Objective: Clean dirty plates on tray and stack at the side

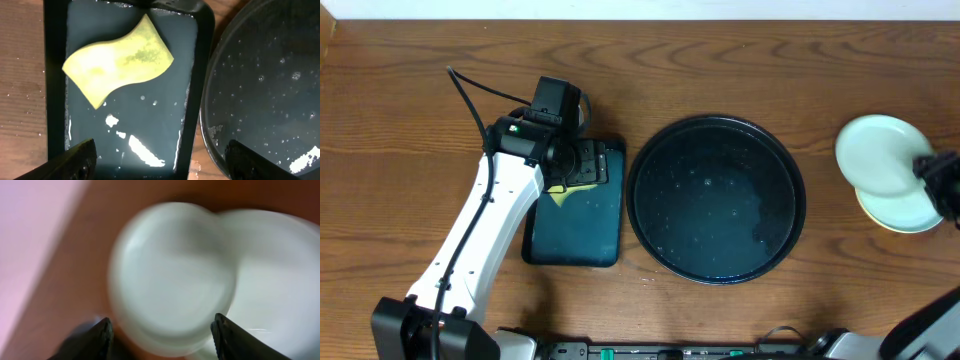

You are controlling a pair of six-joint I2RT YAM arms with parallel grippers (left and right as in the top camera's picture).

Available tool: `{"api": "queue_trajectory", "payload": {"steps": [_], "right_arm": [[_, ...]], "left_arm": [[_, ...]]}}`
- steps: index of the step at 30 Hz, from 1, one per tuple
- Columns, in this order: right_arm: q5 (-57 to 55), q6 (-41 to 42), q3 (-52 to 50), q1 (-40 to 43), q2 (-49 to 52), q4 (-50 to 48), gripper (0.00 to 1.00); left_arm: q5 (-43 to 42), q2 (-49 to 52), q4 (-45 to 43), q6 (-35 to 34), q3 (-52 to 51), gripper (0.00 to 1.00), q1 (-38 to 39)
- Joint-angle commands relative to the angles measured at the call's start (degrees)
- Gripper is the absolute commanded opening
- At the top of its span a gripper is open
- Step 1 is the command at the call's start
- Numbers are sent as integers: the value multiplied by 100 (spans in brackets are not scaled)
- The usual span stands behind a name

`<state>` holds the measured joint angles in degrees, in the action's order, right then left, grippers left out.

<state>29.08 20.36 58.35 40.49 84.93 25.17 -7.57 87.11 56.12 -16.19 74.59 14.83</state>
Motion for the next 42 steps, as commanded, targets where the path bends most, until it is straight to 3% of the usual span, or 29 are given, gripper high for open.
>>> {"api": "queue_trajectory", "payload": {"steps": [1, 5, 7, 11, 19, 24, 29, 33, 36, 39, 40, 42], "right_arm": [[627, -199, 85, -522, -960, 195, 64], [-1397, -201, 85, -1178, -1751, 997, 66], [-1980, -199, 85, -1449, -1912, 1193, 61], [-2221, -201, 74, -1727, -1681, 1141, 58], [-2100, 234, 74, -1980, -22, 343, 54], [-2061, 1838, 74, -2212, 1029, 0, 59], [-1814, 3281, 74, -2341, 1788, -431, 56], [-1832, 3950, 74, -2358, 2124, -758, 49], [-1871, 4009, 74, -2356, 2232, -997, 43], [-2170, 4004, 74, -2356, 2260, -1040, 30], [-2317, 4004, 74, -2356, 2264, -1034, 31], [-2459, 4002, 74, -2356, 2267, -1019, 43]], "left_arm": [[-35, 11, 15, 96, 33, 83, -4], [-35, 11, 15, 94, 33, 83, -4], [-35, 11, 15, 96, 33, 82, -4], [-35, 11, 15, 94, 33, 83, -4], [-35, 11, 15, 94, 33, 83, -4], [-35, 11, 15, 96, 33, 83, -4], [-35, 11, 15, 96, 33, 83, -4], [-35, 11, 15, 94, 33, 83, -4], [-35, 11, 15, 96, 33, 83, -2], [-35, 11, 15, 96, 33, 83, -4], [-35, 11, 15, 94, 33, 83, -4], [-35, 11, 15, 96, 33, 83, -4]]}}
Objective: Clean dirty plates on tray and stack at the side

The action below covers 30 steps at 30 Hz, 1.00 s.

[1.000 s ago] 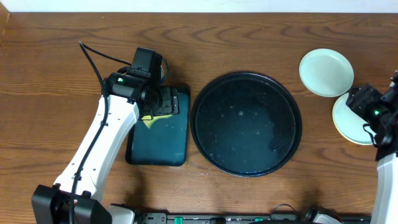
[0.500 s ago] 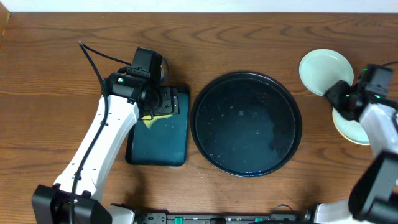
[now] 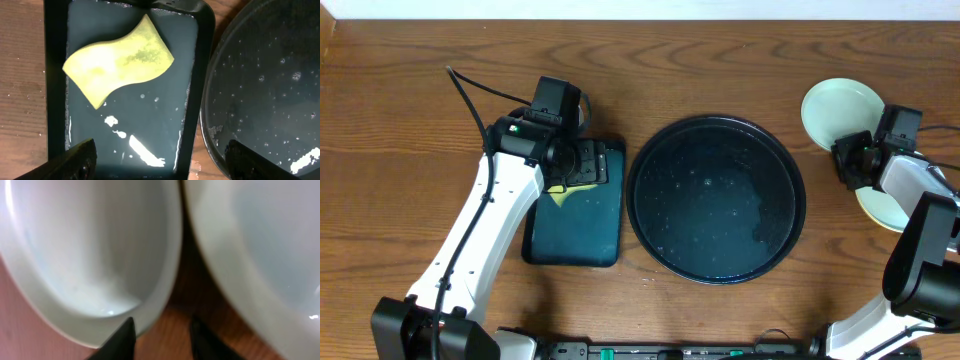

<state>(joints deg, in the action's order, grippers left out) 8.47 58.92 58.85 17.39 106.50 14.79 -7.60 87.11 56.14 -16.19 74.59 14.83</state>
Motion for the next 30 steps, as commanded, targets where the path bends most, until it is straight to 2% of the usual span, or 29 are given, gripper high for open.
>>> {"api": "queue_trajectory", "payload": {"steps": [1, 5, 15, 18, 22, 30], "right_arm": [[-391, 149, 24, -46, 109, 17, 47], [-332, 149, 24, -59, 109, -66, 49], [-485, 343, 24, -76, 662, -367, 41], [-295, 330, 24, -96, 850, -356, 30], [-46, 243, 26, -92, 804, -372, 3], [39, -527, 28, -90, 37, -363, 1]], "left_arm": [[-33, 11, 13, 94, 33, 83, -4], [-33, 11, 13, 94, 33, 82, -4], [-33, 11, 13, 96, 33, 83, -4], [-33, 11, 13, 96, 33, 83, -4], [-33, 11, 13, 96, 33, 83, -4], [-33, 11, 13, 96, 33, 83, -4]]}}
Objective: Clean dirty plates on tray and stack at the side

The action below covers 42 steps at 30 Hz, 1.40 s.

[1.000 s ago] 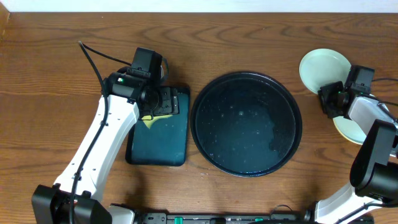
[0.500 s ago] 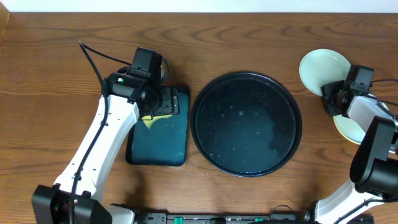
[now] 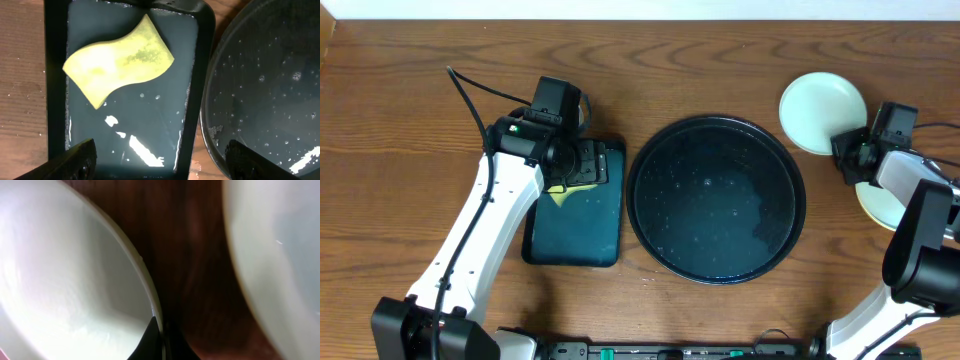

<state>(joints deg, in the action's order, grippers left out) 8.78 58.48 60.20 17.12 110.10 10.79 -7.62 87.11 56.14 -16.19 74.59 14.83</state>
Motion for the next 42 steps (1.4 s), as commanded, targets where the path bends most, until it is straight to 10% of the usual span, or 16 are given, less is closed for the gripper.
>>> {"api": "queue_trajectory", "payload": {"steps": [1, 13, 27, 29, 31, 42], "right_arm": [[7, -638, -107, -61, -468, 35, 1], [-275, -1698, -107, 678, -2153, 1567, 1], [-1585, -2002, -118, 2319, -1602, 3298, 2], [-1440, -2142, -116, 2420, -1602, 3287, 47], [-1045, -2269, -92, 2483, -1683, 3285, 62], [695, -3351, -90, 1834, -3445, 3191, 49]], "left_arm": [[-31, 11, 13, 96, 33, 83, -4], [-31, 11, 13, 96, 33, 83, -4], [-31, 11, 13, 96, 33, 83, -4], [-31, 11, 13, 96, 33, 83, -4], [-31, 11, 13, 96, 33, 83, -2], [-31, 11, 13, 96, 33, 83, -4]]}}
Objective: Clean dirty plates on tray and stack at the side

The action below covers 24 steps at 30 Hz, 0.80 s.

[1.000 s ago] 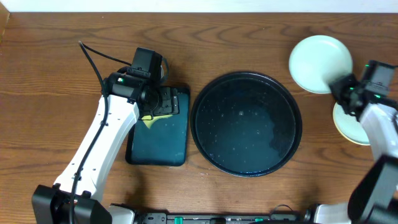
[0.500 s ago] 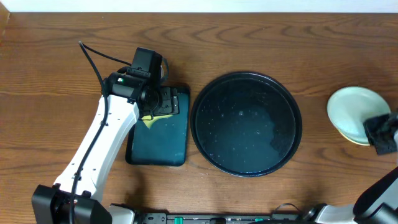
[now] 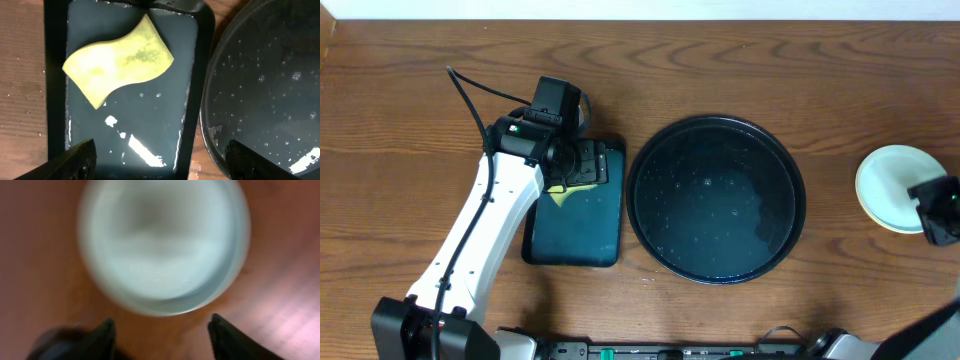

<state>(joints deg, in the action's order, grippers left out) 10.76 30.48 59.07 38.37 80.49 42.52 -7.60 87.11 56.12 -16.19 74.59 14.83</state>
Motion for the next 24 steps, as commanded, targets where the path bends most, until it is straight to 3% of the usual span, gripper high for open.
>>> {"api": "queue_trajectory", "payload": {"steps": [1, 3, 12, 24], "right_arm": [[509, -586, 24, -426, -619, 72, 43], [682, -778, 24, -743, -817, 254, 42], [1517, -2315, 17, -2592, -911, 931, 60], [1038, -2393, 17, -4168, -911, 691, 63]], "left_arm": [[-33, 11, 15, 96, 33, 83, -4], [-33, 11, 15, 94, 33, 83, -4], [-33, 11, 15, 96, 33, 83, -4], [85, 11, -72, 142, 33, 83, -4]]}}
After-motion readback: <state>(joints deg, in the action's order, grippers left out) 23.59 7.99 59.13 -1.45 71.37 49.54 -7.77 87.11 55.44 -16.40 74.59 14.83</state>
